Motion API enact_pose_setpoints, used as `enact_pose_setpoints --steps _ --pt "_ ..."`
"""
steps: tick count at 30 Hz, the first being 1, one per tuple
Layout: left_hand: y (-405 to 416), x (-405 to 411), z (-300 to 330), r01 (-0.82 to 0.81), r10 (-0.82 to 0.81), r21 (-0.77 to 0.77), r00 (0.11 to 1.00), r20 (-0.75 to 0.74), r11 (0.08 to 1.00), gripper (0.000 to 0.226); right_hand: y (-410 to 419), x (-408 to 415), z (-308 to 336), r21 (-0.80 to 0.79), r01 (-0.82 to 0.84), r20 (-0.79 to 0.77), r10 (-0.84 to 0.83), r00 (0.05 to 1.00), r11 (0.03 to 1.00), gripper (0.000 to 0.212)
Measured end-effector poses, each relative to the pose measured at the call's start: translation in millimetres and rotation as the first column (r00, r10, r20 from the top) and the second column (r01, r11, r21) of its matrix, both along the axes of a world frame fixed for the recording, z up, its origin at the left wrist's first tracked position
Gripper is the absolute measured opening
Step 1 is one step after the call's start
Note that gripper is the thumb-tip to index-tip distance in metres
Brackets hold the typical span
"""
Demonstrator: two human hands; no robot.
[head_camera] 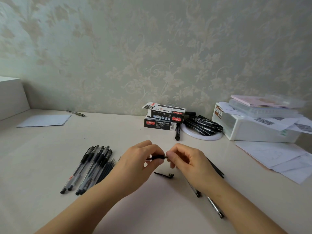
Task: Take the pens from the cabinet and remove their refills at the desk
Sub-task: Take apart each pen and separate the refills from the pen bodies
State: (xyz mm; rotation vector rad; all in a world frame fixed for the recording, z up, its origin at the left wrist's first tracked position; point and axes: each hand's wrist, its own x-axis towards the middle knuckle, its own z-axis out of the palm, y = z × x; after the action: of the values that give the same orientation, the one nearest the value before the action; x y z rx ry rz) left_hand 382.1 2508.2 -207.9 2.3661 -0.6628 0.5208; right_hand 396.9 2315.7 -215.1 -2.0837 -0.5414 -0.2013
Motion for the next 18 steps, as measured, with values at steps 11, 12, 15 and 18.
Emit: enact_pose_setpoints --steps 11,12,15,18 --pt "-1.5 -0.3 1.2 0.026 -0.024 -0.076 0.999 0.035 0.997 0.006 2.7 -3.9 4.4 -0.029 -0.015 0.058 0.016 0.998 0.999 0.028" --pt "-2.0 -0.6 2.2 0.025 -0.021 -0.086 0.999 0.05 0.996 0.005 2.7 -4.2 5.3 -0.006 -0.011 0.044 0.012 0.999 1.0 0.03" --pt "-2.9 -1.9 4.7 0.025 -0.016 -0.107 0.997 0.079 0.994 0.006 3.4 -4.5 6.8 0.017 -0.006 0.005 0.006 1.0 1.0 0.031" --pt "-2.7 -2.9 6.2 0.033 -0.021 -0.11 0.994 0.105 0.993 0.007 5.3 -5.5 7.8 0.035 0.001 -0.022 0.0 1.0 0.999 0.032"
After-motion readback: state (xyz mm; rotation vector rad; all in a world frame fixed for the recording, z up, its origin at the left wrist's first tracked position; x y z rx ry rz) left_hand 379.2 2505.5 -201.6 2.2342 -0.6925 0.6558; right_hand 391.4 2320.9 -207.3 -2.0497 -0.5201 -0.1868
